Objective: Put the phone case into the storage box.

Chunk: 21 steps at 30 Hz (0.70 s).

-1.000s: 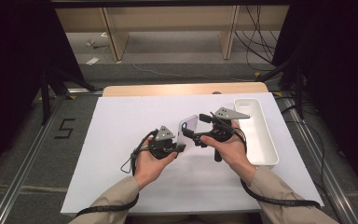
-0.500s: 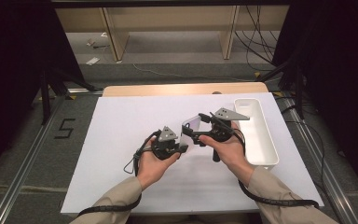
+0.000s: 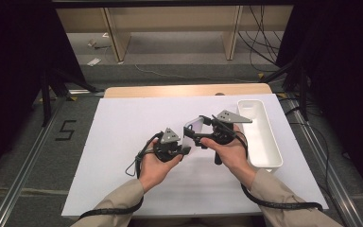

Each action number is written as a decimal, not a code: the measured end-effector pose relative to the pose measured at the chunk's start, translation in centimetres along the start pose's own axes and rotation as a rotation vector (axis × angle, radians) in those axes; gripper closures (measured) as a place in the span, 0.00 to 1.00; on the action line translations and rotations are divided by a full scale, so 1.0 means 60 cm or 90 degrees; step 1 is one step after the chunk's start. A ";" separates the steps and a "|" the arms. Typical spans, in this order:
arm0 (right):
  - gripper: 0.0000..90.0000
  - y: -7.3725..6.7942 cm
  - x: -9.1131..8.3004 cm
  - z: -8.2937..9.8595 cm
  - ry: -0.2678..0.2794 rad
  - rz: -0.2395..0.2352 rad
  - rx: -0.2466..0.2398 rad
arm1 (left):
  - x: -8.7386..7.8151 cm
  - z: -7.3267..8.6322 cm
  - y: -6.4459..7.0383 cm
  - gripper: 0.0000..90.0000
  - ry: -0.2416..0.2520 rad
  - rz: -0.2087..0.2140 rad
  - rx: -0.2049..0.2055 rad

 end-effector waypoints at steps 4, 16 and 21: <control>0.19 -0.001 0.001 0.001 0.000 -0.001 -0.001 | -0.001 0.000 0.000 0.89 -0.001 0.001 0.001; 0.20 -0.003 -0.003 -0.001 0.003 -0.002 -0.008 | -0.002 -0.001 0.000 0.88 0.013 -0.001 0.010; 0.20 -0.002 -0.006 -0.004 0.005 -0.001 -0.014 | -0.003 -0.001 -0.002 0.68 0.022 0.006 0.018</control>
Point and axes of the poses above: each handheld gripper's, and its own axes: x roughly forward along the jaws, z roughly out of its underside, y roughly to its right, the point moved 4 cm from there along x, roughly forward along the jaws, and after that the axes turned 13 degrees about -y, right-handed, at the moved point
